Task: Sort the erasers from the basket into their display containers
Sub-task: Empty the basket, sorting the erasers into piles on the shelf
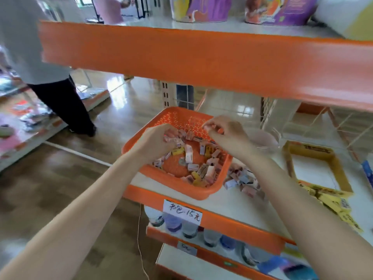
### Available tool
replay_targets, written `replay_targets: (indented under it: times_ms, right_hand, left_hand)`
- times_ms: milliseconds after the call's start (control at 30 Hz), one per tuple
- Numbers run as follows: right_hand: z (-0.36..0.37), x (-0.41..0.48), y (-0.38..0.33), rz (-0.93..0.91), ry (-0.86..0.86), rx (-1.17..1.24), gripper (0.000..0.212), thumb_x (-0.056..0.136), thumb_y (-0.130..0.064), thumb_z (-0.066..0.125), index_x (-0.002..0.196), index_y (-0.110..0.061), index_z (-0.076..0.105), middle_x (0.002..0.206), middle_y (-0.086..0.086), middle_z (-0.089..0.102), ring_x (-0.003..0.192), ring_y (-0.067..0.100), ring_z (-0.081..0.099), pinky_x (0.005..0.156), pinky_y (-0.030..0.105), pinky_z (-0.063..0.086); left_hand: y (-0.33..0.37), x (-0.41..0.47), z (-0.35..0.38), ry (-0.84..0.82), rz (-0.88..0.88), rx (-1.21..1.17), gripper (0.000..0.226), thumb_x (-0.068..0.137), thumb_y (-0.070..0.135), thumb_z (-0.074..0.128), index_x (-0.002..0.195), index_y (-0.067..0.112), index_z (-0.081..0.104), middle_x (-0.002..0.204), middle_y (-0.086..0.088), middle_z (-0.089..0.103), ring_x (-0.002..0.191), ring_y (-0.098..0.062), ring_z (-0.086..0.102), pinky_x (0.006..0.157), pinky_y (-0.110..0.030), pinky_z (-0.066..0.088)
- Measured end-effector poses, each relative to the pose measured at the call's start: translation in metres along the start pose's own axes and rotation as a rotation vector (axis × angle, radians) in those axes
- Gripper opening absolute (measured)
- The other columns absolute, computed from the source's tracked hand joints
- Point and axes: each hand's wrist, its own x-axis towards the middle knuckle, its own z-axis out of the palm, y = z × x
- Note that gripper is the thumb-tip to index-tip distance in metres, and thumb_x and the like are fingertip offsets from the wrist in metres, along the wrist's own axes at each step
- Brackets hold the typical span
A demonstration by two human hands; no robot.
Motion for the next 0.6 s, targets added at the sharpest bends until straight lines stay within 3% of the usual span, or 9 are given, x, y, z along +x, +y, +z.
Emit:
replay_targets:
  times_ms: [100, 200, 300, 367, 467, 600]
  right_hand:
    - [0.007, 0.018, -0.006, 0.009, -0.298, -0.147, 0.023, 0.092, -0.031, 0.056, 0.113, -0.028, 0.065, 0.110, -0.016, 0.057, 0.098, 0.004, 0.050, 0.081, 0.021, 0.034]
    - [0.020, 0.038, -0.007, -0.031, -0.465, -0.284, 0.032, 0.089, -0.023, 0.060, 0.121, -0.024, 0.061, 0.125, -0.006, 0.059, 0.112, 0.013, 0.053, 0.089, 0.026, 0.041]
    - [0.035, 0.053, -0.004, -0.025, -0.553, -0.423, 0.041, 0.088, -0.018, 0.060, 0.129, -0.019, 0.056, 0.132, 0.000, 0.055, 0.118, 0.020, 0.051, 0.095, 0.030, 0.041]
    - [0.043, 0.057, 0.000, 0.000, -0.620, -0.442, 0.044, 0.087, -0.020, 0.062, 0.131, -0.020, 0.054, 0.134, 0.001, 0.053, 0.118, 0.021, 0.051, 0.094, 0.030, 0.040]
    - [0.053, 0.057, 0.009, 0.019, -0.680, -0.449, 0.048, 0.083, -0.016, 0.066, 0.129, -0.022, 0.055, 0.132, 0.001, 0.054, 0.116, 0.021, 0.051, 0.090, 0.027, 0.039]
    - [0.058, 0.055, 0.015, -0.001, -0.723, -0.539, 0.052, 0.079, -0.012, 0.069, 0.126, -0.026, 0.055, 0.128, 0.001, 0.055, 0.111, 0.023, 0.053, 0.085, 0.028, 0.043]
  left_hand:
    - [-0.022, 0.003, -0.007, -0.111, 0.000, 0.095, 0.027, 0.086, 0.017, 0.065, 0.113, 0.019, 0.062, 0.107, 0.002, 0.063, 0.087, -0.012, 0.057, 0.079, -0.023, 0.045]
    - [-0.028, 0.008, -0.008, -0.249, 0.021, 0.211, 0.035, 0.085, 0.019, 0.066, 0.119, 0.022, 0.060, 0.112, 0.004, 0.062, 0.096, -0.012, 0.057, 0.085, -0.026, 0.046]
    - [-0.026, 0.015, -0.004, -0.331, 0.045, 0.299, 0.036, 0.085, 0.019, 0.065, 0.121, 0.021, 0.058, 0.116, -0.001, 0.061, 0.105, -0.017, 0.056, 0.091, -0.033, 0.046]
    - [-0.022, 0.022, 0.000, -0.366, 0.051, 0.341, 0.039, 0.086, 0.018, 0.064, 0.125, 0.019, 0.056, 0.122, -0.002, 0.060, 0.108, -0.017, 0.055, 0.091, -0.028, 0.044]
    - [-0.018, 0.033, 0.009, -0.422, 0.069, 0.398, 0.045, 0.088, 0.018, 0.062, 0.132, 0.017, 0.052, 0.126, 0.000, 0.057, 0.100, -0.011, 0.051, 0.081, -0.020, 0.037]
    - [-0.020, 0.043, 0.017, -0.459, 0.066, 0.411, 0.047, 0.088, 0.017, 0.063, 0.133, 0.017, 0.050, 0.125, 0.000, 0.057, 0.095, -0.012, 0.049, 0.077, -0.021, 0.037]
